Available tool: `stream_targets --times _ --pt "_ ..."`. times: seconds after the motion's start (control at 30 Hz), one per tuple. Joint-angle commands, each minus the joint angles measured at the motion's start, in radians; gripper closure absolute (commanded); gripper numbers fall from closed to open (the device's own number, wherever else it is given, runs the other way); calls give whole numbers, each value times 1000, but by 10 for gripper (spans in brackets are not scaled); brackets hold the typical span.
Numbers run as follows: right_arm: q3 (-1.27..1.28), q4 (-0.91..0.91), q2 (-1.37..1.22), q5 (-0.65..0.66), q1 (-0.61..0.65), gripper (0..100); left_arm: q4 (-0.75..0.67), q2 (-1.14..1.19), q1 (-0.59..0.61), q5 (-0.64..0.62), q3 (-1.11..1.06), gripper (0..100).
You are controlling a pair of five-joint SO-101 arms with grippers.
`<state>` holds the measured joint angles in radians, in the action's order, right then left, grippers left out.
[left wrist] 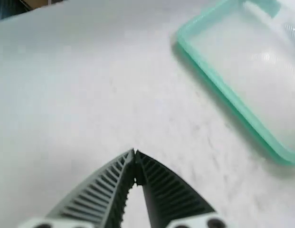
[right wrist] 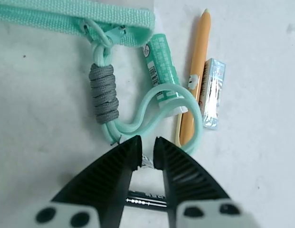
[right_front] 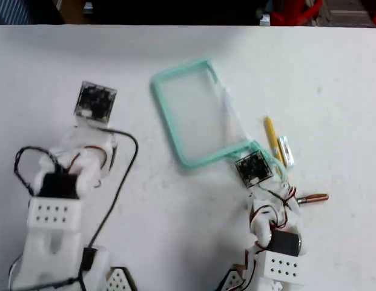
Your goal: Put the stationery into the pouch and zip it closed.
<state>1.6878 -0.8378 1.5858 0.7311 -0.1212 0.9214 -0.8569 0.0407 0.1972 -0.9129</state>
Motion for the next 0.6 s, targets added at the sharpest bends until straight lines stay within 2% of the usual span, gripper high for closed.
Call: stream_targets --times 0.0,0.13,0.2,0.4,0.47,0.57 --pt "8 13 4 3 7 937 -89 21 7 -18 0 976" --pt "8 15 4 3 4 937 -267 21 7 -18 -118 976" --pt "8 24 5 3 2 937 -311 28 4 -18 -143 976" --pt "8 42 5 11 5 931 -256 28 1 -18 -110 976" --pt "8 38 5 12 5 866 -253 30 1 -18 -109 962" --pt "8 36 5 12 7 714 -256 30 -2 -20 -114 903"
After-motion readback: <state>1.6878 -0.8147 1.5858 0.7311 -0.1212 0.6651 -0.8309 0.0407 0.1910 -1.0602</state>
